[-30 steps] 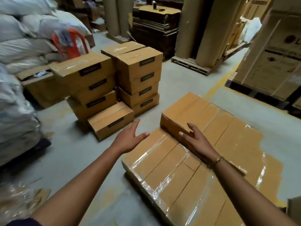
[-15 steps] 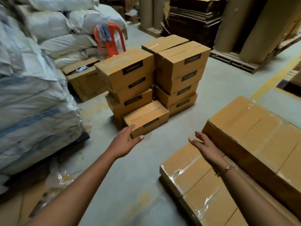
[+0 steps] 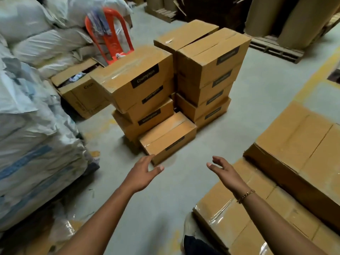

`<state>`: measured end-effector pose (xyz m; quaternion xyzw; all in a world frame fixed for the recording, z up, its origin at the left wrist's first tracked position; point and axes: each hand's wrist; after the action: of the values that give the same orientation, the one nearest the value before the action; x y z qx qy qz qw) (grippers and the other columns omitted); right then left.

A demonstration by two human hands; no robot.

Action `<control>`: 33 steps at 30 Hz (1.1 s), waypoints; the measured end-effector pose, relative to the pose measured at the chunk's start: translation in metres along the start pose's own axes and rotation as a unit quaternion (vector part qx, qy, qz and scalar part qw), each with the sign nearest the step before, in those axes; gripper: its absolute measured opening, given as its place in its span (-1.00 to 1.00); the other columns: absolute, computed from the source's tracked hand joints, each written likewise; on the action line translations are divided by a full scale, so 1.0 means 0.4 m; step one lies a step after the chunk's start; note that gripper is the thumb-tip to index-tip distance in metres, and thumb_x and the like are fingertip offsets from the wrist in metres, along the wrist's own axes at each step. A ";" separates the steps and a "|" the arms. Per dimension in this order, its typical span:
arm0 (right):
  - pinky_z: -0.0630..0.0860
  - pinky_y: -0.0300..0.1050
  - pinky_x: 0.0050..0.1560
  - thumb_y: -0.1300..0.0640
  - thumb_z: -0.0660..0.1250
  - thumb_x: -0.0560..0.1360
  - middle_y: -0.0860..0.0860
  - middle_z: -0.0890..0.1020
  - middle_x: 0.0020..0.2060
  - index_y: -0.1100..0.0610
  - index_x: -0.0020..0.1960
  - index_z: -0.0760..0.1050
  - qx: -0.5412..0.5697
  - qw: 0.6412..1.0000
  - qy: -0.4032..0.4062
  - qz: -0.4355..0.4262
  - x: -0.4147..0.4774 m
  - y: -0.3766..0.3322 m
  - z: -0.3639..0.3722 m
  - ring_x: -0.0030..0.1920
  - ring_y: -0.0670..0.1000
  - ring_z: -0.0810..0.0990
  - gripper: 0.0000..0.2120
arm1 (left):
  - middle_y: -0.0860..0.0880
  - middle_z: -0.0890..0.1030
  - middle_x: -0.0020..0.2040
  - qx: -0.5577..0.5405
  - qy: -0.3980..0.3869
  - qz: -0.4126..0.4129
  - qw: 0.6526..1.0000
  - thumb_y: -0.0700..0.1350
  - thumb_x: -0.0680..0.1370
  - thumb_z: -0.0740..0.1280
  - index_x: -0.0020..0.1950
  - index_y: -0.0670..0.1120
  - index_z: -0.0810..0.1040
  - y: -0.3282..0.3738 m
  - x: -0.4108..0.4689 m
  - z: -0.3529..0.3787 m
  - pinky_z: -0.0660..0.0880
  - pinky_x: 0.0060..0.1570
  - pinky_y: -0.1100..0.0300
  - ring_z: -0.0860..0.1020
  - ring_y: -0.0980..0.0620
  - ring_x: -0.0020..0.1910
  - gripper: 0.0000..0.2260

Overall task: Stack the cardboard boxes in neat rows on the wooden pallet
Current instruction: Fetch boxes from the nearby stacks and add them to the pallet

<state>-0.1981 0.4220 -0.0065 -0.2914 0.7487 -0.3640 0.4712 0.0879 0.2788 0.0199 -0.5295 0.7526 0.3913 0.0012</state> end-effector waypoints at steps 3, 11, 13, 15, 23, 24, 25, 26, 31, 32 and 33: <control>0.38 -0.09 0.32 -0.21 0.37 0.56 -0.08 0.43 0.48 -0.04 0.53 0.34 -0.028 0.999 -0.029 0.015 0.118 -0.041 0.037 0.38 -0.05 0.46 -0.39 | 0.01 0.27 0.62 0.006 -0.010 -0.001 1.000 0.33 0.58 0.28 0.63 0.11 0.25 -0.018 0.118 -0.048 0.30 0.47 0.00 0.28 -0.04 0.57 -0.33; 0.37 -0.17 0.20 -0.17 0.35 0.58 -0.05 0.42 0.48 -0.01 0.54 0.32 -0.014 0.997 -0.048 0.056 0.382 -0.145 0.183 0.25 -0.09 0.51 -0.41 | 0.01 0.30 0.61 0.012 -0.060 -0.012 0.998 0.34 0.57 0.29 0.61 0.11 0.27 -0.125 0.427 -0.157 0.29 0.45 0.03 0.30 -0.03 0.55 -0.33; 0.37 -0.18 0.18 -0.17 0.35 0.59 -0.06 0.42 0.48 -0.02 0.54 0.32 0.004 0.997 -0.039 0.072 0.460 -0.153 0.236 0.24 -0.10 0.51 -0.42 | 0.00 0.31 0.61 0.014 -0.078 -0.008 0.997 0.33 0.57 0.30 0.61 0.10 0.28 -0.164 0.531 -0.175 0.30 0.45 0.03 0.31 -0.03 0.54 -0.33; 0.38 -0.18 0.18 -0.17 0.35 0.59 -0.07 0.42 0.47 -0.02 0.54 0.32 0.022 0.995 -0.022 0.095 0.539 -0.156 0.297 0.24 -0.09 0.51 -0.42 | 0.00 0.30 0.60 0.020 -0.102 -0.009 0.995 0.31 0.58 0.32 0.61 0.08 0.28 -0.210 0.644 -0.188 0.32 0.44 0.02 0.32 -0.03 0.53 -0.33; 0.42 -0.10 0.28 -0.14 0.36 0.59 0.00 0.40 0.50 0.02 0.55 0.30 0.098 0.969 0.075 0.213 0.860 -0.107 0.569 0.21 -0.03 0.52 -0.41 | -0.02 0.31 0.60 0.110 -0.233 0.018 0.966 0.27 0.61 0.31 0.61 0.03 0.29 -0.421 1.098 -0.199 0.35 0.46 -0.04 0.33 -0.07 0.53 -0.36; 0.43 -0.07 0.32 -0.14 0.35 0.59 0.01 0.40 0.50 0.03 0.56 0.30 0.102 0.967 0.081 0.221 0.901 -0.097 0.600 0.22 -0.02 0.53 -0.39 | -0.02 0.32 0.59 0.122 -0.240 0.025 0.963 0.26 0.61 0.31 0.61 0.02 0.29 -0.444 1.146 -0.194 0.33 0.48 -0.04 0.31 -0.07 0.54 -0.36; 0.43 -0.05 0.35 -0.14 0.35 0.60 0.02 0.39 0.51 0.04 0.57 0.29 0.106 0.965 0.087 0.226 0.941 -0.087 0.631 0.25 0.01 0.53 -0.38 | -0.03 0.33 0.59 0.131 -0.244 0.032 0.960 0.25 0.61 0.32 0.61 0.00 0.30 -0.468 1.191 -0.188 0.32 0.48 -0.03 0.31 -0.07 0.54 -0.36; 0.43 -0.04 0.36 -0.15 0.35 0.60 0.04 0.39 0.51 0.05 0.57 0.28 0.109 0.963 0.093 0.229 0.979 -0.075 0.660 0.29 0.04 0.53 -0.37 | -0.04 0.34 0.58 0.139 -0.246 0.038 0.958 0.23 0.61 0.33 0.60 -0.01 0.31 -0.490 1.232 -0.180 0.32 0.48 -0.03 0.32 -0.08 0.54 -0.37; 0.37 -0.14 0.28 -0.15 0.33 0.60 0.09 0.37 0.52 0.10 0.59 0.23 0.112 0.956 0.121 0.242 1.112 -0.003 0.781 0.39 0.11 0.48 -0.34 | -0.07 0.35 0.57 0.173 -0.254 0.061 0.950 0.20 0.63 0.33 0.60 -0.04 0.31 -0.584 1.375 -0.135 0.33 0.44 -0.03 0.32 -0.12 0.52 -0.38; 0.36 -0.14 0.27 -0.15 0.33 0.60 0.09 0.37 0.52 0.11 0.59 0.22 0.112 0.955 0.125 0.246 1.127 0.016 0.801 0.39 0.11 0.47 -0.33 | -0.07 0.35 0.57 0.184 -0.254 0.067 0.947 0.20 0.63 0.32 0.60 -0.05 0.31 -0.604 1.393 -0.125 0.32 0.44 -0.03 0.32 -0.13 0.52 -0.38; 0.36 -0.14 0.28 -0.17 0.33 0.60 0.09 0.36 0.52 0.10 0.59 0.22 0.112 0.954 0.129 0.248 1.142 0.035 0.821 0.40 0.12 0.47 -0.32 | -0.07 0.34 0.57 0.197 -0.254 0.075 0.944 0.21 0.63 0.32 0.61 -0.05 0.30 -0.626 1.411 -0.113 0.32 0.44 -0.04 0.32 -0.14 0.52 -0.38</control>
<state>-0.0741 -0.0147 -0.3391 0.0070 0.8062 -0.3517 0.4758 0.0586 -0.2305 -0.3308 -0.3441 0.8269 0.3559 0.2667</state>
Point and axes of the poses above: each hand's wrist, its own x-axis towards the middle knuckle, its own z-axis out of the palm, y = z × x
